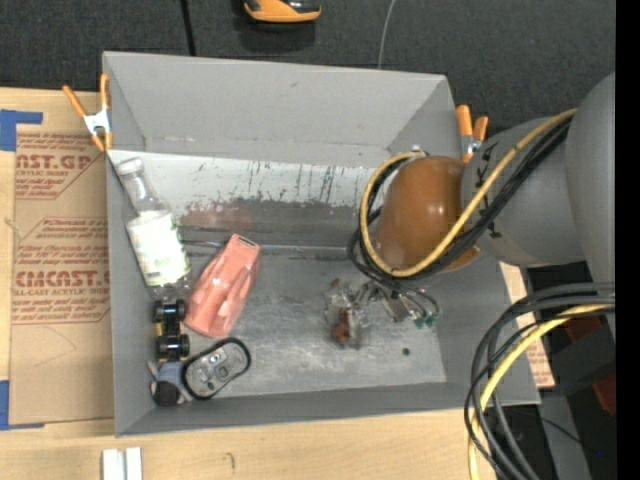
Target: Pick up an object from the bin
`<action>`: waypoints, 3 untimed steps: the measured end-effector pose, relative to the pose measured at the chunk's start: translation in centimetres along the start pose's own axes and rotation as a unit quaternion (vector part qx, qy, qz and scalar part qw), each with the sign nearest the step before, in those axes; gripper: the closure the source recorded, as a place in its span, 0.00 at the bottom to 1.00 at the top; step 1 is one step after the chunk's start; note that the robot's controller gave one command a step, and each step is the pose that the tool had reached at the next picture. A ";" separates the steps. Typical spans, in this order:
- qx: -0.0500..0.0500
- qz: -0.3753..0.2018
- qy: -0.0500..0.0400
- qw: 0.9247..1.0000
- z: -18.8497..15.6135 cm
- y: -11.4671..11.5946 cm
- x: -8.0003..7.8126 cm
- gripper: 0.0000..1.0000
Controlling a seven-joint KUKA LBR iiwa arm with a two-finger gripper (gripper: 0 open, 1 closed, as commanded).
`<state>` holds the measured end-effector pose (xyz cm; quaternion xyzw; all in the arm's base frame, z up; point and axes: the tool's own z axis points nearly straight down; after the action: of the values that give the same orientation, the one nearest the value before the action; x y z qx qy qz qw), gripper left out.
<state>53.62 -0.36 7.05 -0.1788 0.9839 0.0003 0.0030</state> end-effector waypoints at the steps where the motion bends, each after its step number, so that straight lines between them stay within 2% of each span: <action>1: -0.002 -0.004 0.005 1.000 -3.7 -1.1 0.1 1.00; 2: -0.001 -0.013 0.002 1.000 -12.7 1.5 -2.1 1.00; 3: -0.001 -0.013 0.002 1.000 -12.7 1.5 -2.1 1.00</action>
Offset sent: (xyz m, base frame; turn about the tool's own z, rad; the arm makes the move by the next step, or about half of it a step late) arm 0.0134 0.0204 0.1273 -0.0256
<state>55.00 1.81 19.74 -0.1917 0.9814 0.0005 0.0012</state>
